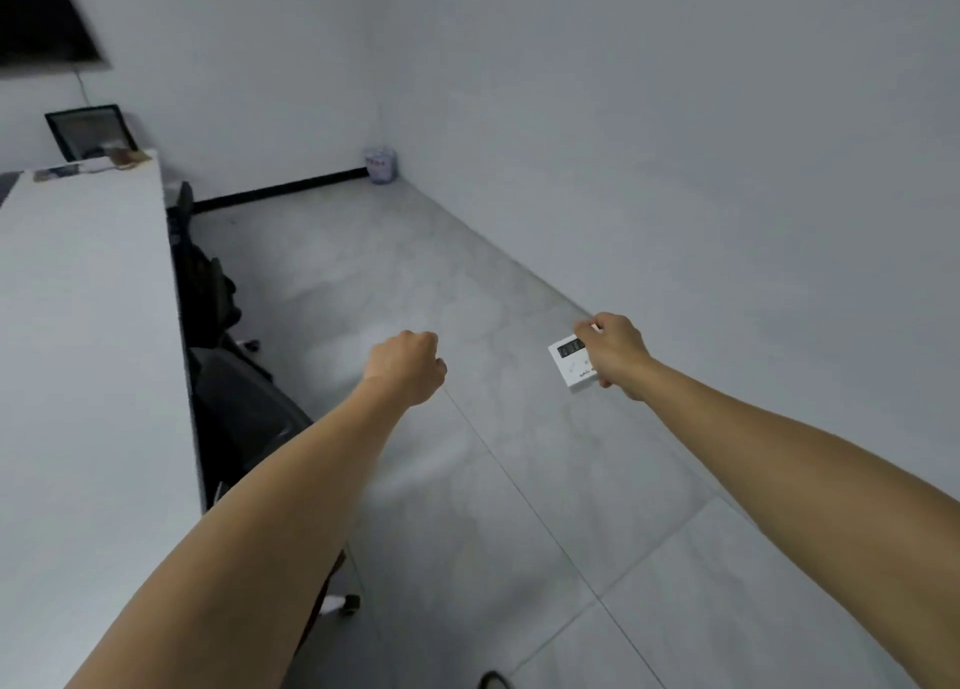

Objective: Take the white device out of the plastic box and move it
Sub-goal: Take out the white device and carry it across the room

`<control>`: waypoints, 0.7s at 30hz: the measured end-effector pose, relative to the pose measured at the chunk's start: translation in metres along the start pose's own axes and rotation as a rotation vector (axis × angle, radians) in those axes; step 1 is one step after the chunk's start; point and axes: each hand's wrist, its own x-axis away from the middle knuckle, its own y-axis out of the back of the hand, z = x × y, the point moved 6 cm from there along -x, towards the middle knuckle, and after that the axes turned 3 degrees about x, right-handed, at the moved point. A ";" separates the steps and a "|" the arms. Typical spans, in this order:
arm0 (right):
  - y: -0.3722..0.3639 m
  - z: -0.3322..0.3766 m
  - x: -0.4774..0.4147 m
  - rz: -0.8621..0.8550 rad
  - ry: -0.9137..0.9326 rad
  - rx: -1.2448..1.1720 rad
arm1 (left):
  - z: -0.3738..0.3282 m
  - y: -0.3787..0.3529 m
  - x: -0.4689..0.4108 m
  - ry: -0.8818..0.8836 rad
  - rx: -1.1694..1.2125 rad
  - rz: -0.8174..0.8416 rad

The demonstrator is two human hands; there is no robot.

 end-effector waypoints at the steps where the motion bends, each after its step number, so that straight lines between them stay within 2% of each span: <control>1: -0.009 0.010 -0.023 0.010 0.001 -0.008 | 0.009 0.001 -0.021 0.014 -0.002 0.004; 10: -0.083 0.122 -0.235 0.119 0.051 -0.090 | 0.088 0.039 -0.211 0.141 0.001 -0.021; 21: -0.209 0.216 -0.505 0.265 0.107 -0.122 | 0.181 0.022 -0.457 0.310 -0.012 -0.038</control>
